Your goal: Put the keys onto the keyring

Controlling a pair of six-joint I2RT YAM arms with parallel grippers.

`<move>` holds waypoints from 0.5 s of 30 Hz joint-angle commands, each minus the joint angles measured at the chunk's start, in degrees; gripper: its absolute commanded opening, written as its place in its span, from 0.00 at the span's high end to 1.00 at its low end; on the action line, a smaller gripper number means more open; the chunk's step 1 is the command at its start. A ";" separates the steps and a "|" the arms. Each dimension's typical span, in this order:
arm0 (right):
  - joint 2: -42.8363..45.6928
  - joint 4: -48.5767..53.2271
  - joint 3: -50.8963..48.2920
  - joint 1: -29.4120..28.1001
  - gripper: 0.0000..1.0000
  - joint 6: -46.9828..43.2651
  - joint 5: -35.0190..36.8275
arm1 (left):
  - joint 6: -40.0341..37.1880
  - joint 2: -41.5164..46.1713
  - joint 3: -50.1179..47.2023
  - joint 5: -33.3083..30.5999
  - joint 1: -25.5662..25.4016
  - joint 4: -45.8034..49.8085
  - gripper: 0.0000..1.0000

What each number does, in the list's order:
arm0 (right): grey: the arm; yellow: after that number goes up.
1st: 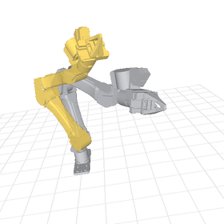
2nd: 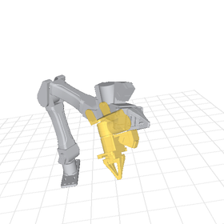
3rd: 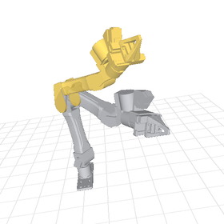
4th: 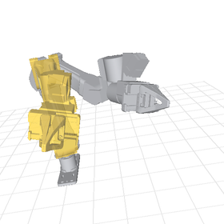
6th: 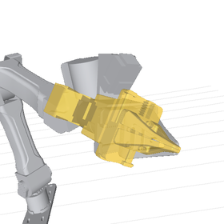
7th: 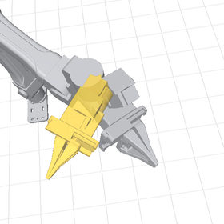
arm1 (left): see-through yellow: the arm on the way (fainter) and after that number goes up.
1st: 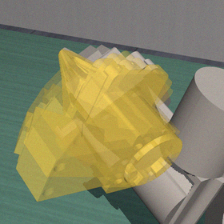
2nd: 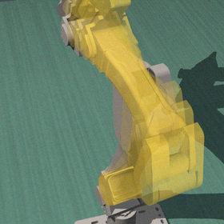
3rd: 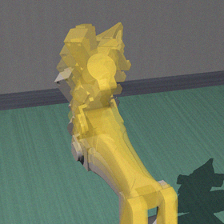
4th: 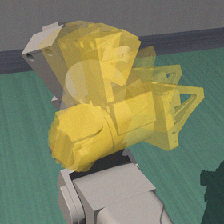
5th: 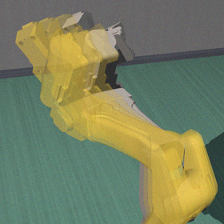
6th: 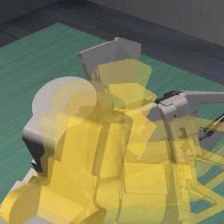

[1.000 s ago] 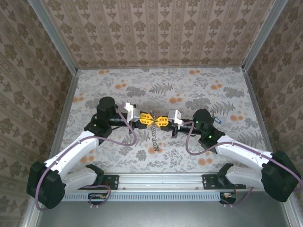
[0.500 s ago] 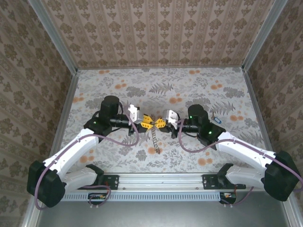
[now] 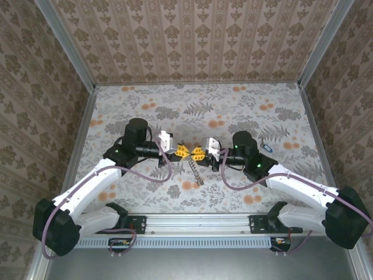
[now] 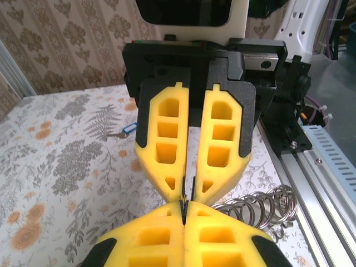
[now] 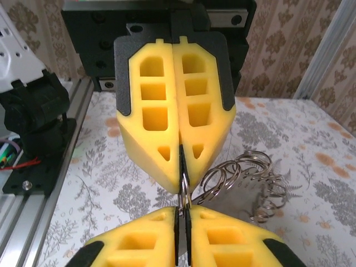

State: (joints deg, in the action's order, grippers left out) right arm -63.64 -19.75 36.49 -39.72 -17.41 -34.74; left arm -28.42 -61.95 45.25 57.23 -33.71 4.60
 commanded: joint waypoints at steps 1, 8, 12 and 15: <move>1.85 -7.57 -1.89 0.49 0.83 2.56 -3.07 | 3.68 2.08 -0.69 4.11 -0.08 -7.67 1.00; 1.37 -10.19 -1.51 0.53 0.81 4.16 -6.71 | 5.79 2.19 -1.34 5.88 -0.21 -12.67 1.00; 1.10 -10.38 -1.29 0.57 0.81 4.41 -7.18 | 8.57 2.06 -2.62 5.61 -0.30 -17.99 1.00; 0.80 -10.89 -1.40 0.53 0.83 4.74 -7.13 | 10.18 1.39 -2.99 5.87 -0.71 -20.74 1.00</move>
State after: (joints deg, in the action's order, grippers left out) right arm -62.94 -27.92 35.14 -39.13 -13.93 -38.89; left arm -20.99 -61.04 42.59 61.49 -33.80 -9.19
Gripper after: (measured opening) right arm 0.175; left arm 0.045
